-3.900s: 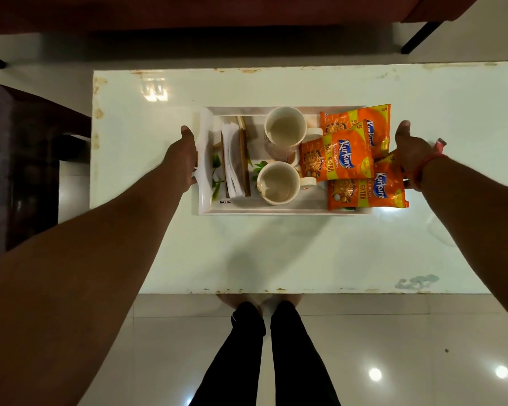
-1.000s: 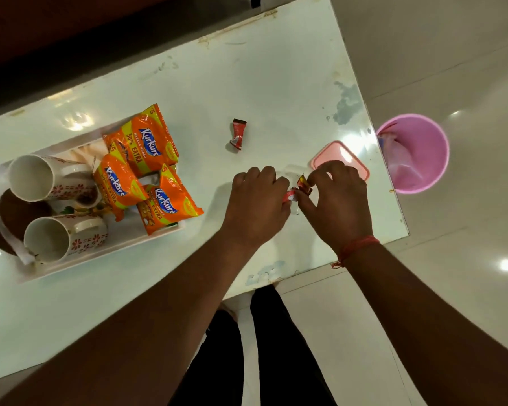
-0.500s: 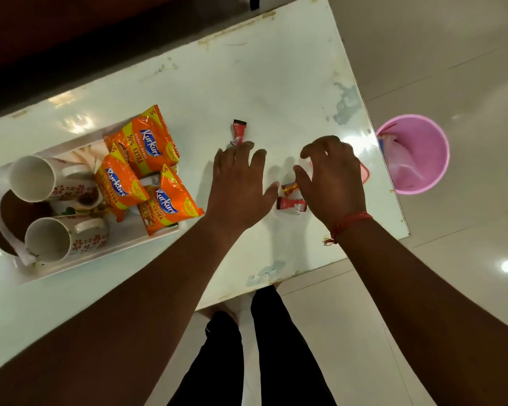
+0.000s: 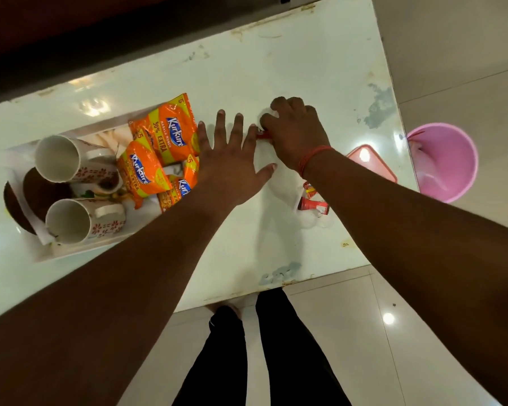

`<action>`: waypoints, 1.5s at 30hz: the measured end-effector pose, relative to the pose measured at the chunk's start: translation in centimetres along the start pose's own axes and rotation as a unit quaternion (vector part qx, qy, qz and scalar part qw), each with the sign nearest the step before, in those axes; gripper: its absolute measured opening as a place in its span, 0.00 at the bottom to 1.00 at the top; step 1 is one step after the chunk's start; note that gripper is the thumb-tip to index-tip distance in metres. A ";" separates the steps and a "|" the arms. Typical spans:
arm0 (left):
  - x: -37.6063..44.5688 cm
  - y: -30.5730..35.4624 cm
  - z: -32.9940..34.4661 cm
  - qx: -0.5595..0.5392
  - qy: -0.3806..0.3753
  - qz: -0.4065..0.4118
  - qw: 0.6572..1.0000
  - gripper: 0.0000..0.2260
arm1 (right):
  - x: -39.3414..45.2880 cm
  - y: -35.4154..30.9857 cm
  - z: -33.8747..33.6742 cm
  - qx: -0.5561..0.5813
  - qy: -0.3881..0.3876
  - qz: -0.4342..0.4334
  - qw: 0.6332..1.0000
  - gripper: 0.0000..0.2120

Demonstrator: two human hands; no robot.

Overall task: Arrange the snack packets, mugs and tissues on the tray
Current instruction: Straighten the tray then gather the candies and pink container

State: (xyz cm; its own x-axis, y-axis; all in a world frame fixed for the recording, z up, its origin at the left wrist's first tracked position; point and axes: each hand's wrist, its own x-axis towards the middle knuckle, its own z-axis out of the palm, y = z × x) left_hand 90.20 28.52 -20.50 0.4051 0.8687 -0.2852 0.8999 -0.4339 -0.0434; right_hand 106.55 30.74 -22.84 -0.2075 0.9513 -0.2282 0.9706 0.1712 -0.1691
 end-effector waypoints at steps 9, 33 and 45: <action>0.0 1.3 -0.6 -0.026 -0.022 0.005 0.999 0.39 | -5.0 1.1 -1.3 0.043 0.086 0.099 0.990 0.10; -3.0 6.9 -0.5 -0.062 -0.077 0.050 0.994 0.33 | -16.8 8.4 1.0 0.113 -0.017 0.272 0.956 0.31; -2.7 7.5 -2.3 -0.277 -0.033 -0.002 0.960 0.24 | -18.1 4.5 -0.8 0.280 0.128 0.386 0.869 0.28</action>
State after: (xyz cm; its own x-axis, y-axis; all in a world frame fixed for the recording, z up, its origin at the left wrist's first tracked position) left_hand 96.26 23.46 -17.88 0.4068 0.8448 -0.3476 0.8568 -0.2207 0.4661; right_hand 114.80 14.54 -18.76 0.5836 0.7647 -0.2732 0.5818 -0.6284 -0.5164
